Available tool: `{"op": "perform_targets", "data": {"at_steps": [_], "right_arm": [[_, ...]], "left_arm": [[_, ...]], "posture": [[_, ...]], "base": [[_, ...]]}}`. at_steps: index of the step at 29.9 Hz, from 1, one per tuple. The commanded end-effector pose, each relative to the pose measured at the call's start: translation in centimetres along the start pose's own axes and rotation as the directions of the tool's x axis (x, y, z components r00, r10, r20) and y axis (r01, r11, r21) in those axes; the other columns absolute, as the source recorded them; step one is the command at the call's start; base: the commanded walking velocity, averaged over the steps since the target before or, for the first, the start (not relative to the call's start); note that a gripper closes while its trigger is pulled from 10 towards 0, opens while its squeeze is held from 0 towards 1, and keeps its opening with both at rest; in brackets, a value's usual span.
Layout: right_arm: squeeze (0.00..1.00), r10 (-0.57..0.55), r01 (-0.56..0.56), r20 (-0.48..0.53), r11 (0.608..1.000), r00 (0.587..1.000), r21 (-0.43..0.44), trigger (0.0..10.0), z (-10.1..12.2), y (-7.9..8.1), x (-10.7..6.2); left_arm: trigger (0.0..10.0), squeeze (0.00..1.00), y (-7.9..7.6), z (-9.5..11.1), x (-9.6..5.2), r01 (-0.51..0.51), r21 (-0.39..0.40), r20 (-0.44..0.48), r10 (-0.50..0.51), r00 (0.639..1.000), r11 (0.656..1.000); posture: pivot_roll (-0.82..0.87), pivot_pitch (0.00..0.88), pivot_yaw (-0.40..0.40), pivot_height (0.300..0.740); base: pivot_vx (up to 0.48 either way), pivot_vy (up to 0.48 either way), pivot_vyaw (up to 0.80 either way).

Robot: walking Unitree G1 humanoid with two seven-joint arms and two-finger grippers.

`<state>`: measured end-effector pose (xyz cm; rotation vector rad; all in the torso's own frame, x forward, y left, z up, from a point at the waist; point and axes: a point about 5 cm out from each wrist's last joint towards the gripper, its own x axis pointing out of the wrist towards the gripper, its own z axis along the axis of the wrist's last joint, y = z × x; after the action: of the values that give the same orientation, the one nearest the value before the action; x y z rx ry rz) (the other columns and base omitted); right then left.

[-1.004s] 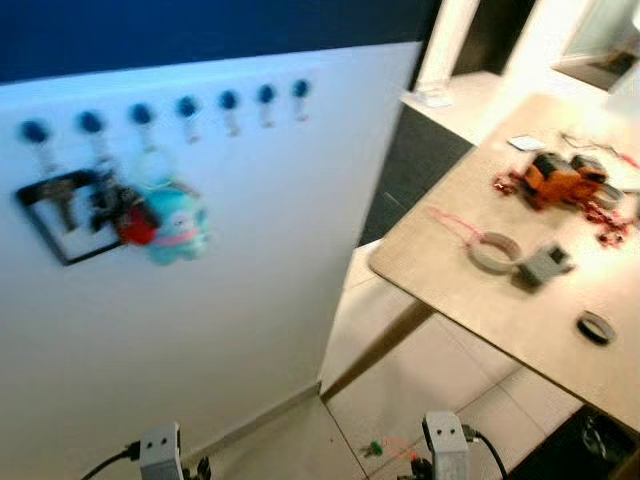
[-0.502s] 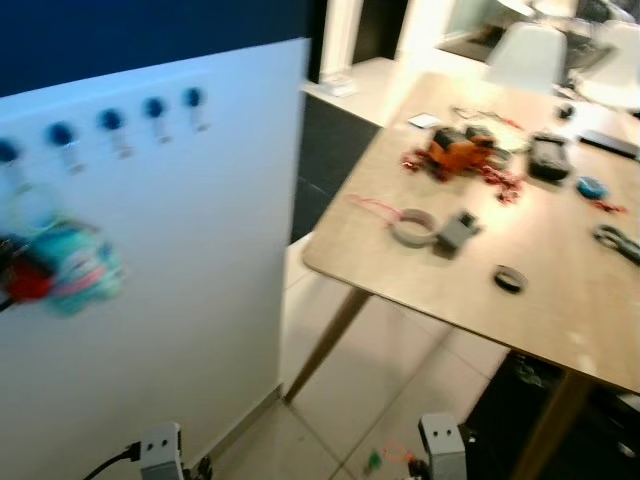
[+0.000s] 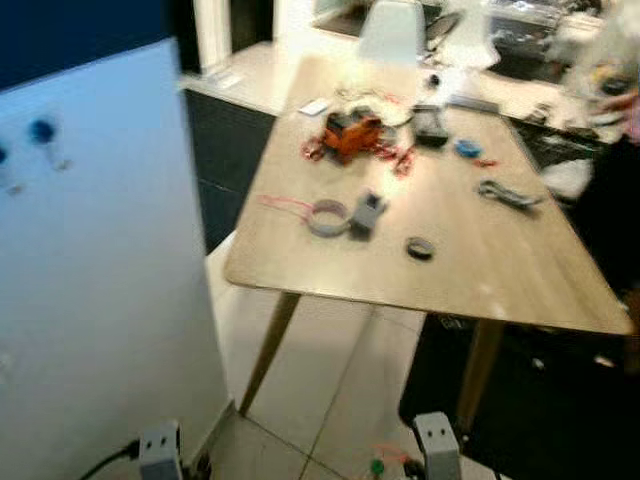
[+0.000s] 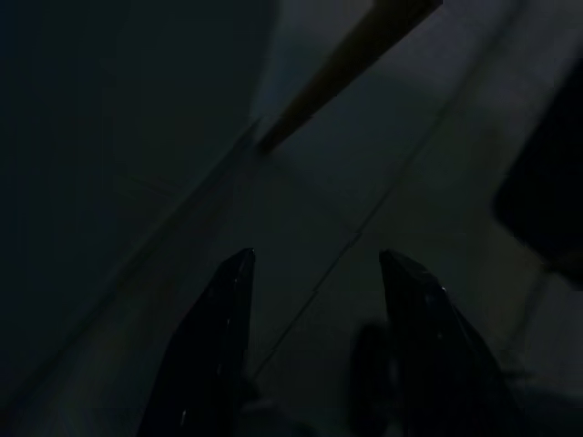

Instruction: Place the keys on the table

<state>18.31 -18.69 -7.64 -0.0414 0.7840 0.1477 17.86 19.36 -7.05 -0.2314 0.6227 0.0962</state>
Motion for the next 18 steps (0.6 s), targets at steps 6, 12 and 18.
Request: {"op": "perform_targets", "data": {"at_steps": [6, 12, 18], "right_arm": [[0.00, 0.012, -0.012, -0.004, 1.000, 1.000, -0.007, 10.0, 0.00, 0.32, 0.08], [0.00, 0.020, -0.020, -0.006, 1.000, 1.000, 0.004, 10.0, 0.06, 0.39, 0.14], [0.00, 0.047, -0.047, -0.009, 0.999, 0.999, -0.012, 10.0, 0.14, 0.62, 0.20]], "left_arm": [[10.0, 0.00, 0.43, -1.32, -0.68, -0.030, -0.020, -0.040, 0.029, 0.999, 0.999], [10.0, 0.00, 0.59, -1.10, -0.58, -0.058, -0.033, -0.032, 0.056, 0.998, 0.998], [10.0, 0.00, 0.60, -0.87, -0.51, -0.060, -0.027, -0.018, 0.059, 0.998, 0.998]], "posture": [[0.04, 0.060, -0.050, 0.740], [0.03, 0.061, -0.050, 0.740], [0.04, 0.061, -0.051, 0.740]], "base": [[0.000, 0.000, -0.80], [0.000, 0.000, -0.74], [0.000, 0.000, -0.07]]}}
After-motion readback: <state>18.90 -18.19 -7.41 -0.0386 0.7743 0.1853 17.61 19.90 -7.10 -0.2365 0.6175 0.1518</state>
